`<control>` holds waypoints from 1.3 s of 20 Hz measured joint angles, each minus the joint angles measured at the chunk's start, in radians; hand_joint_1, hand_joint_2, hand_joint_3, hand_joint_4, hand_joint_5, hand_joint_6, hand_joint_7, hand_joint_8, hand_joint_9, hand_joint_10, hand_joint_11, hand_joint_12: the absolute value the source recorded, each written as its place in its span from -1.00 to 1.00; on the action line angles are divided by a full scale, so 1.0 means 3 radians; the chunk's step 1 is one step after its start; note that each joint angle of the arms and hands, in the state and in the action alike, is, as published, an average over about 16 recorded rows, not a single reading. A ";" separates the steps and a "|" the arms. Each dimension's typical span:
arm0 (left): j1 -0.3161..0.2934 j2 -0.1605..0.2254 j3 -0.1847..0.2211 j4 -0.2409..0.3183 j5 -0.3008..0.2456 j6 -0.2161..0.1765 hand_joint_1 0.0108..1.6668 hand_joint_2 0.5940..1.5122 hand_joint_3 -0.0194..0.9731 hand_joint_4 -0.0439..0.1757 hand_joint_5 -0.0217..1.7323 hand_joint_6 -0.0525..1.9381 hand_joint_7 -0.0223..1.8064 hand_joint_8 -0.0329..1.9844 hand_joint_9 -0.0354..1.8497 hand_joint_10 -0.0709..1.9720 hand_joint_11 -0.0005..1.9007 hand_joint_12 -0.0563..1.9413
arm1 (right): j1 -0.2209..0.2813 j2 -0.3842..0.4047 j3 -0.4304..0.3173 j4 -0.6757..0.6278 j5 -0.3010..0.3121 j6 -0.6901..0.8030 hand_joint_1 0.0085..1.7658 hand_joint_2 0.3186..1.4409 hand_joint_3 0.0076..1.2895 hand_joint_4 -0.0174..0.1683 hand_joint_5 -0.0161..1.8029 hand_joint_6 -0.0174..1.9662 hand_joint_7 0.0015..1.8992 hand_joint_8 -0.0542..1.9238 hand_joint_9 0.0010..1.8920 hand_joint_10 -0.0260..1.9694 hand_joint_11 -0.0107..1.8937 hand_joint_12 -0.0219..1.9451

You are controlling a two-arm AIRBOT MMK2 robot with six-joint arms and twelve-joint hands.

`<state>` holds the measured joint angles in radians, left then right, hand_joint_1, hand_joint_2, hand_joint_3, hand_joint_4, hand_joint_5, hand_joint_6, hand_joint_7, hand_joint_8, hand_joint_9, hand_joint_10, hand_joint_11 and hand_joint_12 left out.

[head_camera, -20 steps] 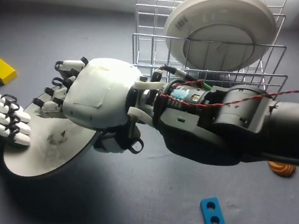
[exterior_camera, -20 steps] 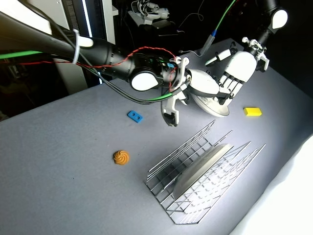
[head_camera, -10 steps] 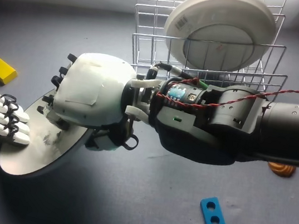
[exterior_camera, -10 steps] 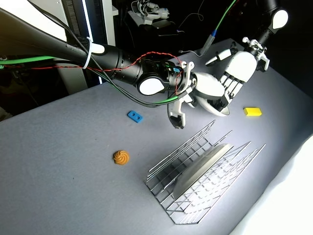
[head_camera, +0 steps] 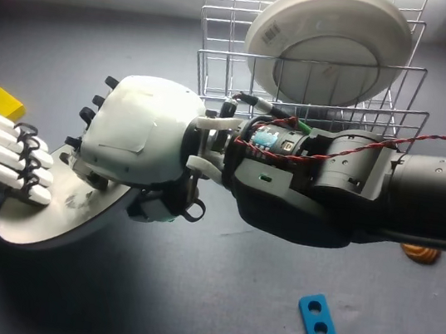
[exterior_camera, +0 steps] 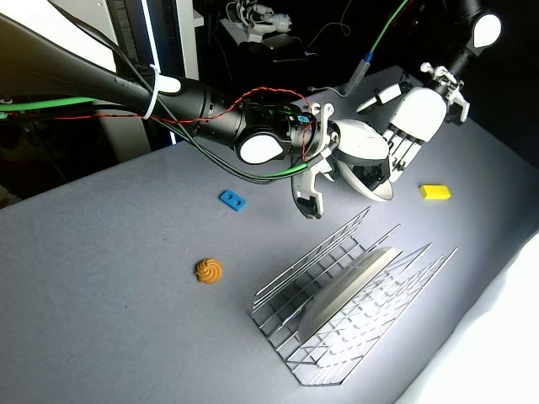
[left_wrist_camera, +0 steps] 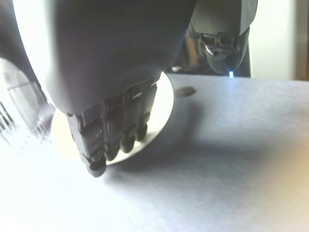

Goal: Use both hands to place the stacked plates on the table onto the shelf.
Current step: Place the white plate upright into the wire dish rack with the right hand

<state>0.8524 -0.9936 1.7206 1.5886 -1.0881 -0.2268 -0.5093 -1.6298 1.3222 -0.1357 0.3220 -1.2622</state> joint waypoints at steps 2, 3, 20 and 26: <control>-0.0097 0.0013 -0.0001 0.0018 0.0000 -0.0005 -1.00 0.03 -0.93 -0.62 -0.91 -0.94 -0.92 -0.97 -0.95 -0.98 -0.98 -0.93 | 0.0003 0.0059 -0.0074 0.0017 -0.0005 -0.0001 0.34 0.14 -1.00 -0.92 -0.03 -0.30 -0.01 -0.04 0.12 -0.44 -0.15 0.28; -0.0147 0.0021 -0.0003 0.0027 0.0001 -0.0008 -1.00 0.03 -0.93 -0.62 -0.90 -0.94 -0.92 -0.96 -0.95 -0.98 -0.98 -0.93 | 0.0007 0.0095 -0.0119 0.0026 -0.0009 -0.0001 0.35 0.14 -1.00 -0.91 -0.03 -0.29 -0.01 -0.02 0.11 -0.42 -0.15 0.29; -0.0703 0.0145 -0.0005 0.0079 -0.0002 -0.0057 -1.00 0.03 -0.93 -0.56 -0.90 -0.93 -0.92 -0.96 -0.94 -0.98 -0.98 -0.93 | 0.0396 0.1414 -0.1392 0.0859 -0.0230 -0.0018 0.43 0.19 -0.99 -0.76 0.06 -0.01 0.04 -0.01 0.08 -0.27 -0.15 0.28; -0.0714 0.0148 0.0006 0.0082 0.0003 -0.0061 -1.00 0.04 -0.93 -0.56 -0.90 -0.93 -0.92 -0.96 -0.94 -0.98 -0.98 -0.93 | 0.0773 0.1890 -0.1644 0.1629 -0.0425 -0.0034 0.47 0.21 -0.99 -0.82 0.05 0.05 0.04 -0.03 0.02 -0.01 -0.13 0.28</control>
<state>0.6382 -0.9493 1.7225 1.6130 -1.0871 -0.2450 -0.2773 -1.0629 0.8291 0.3530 0.1946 -1.2724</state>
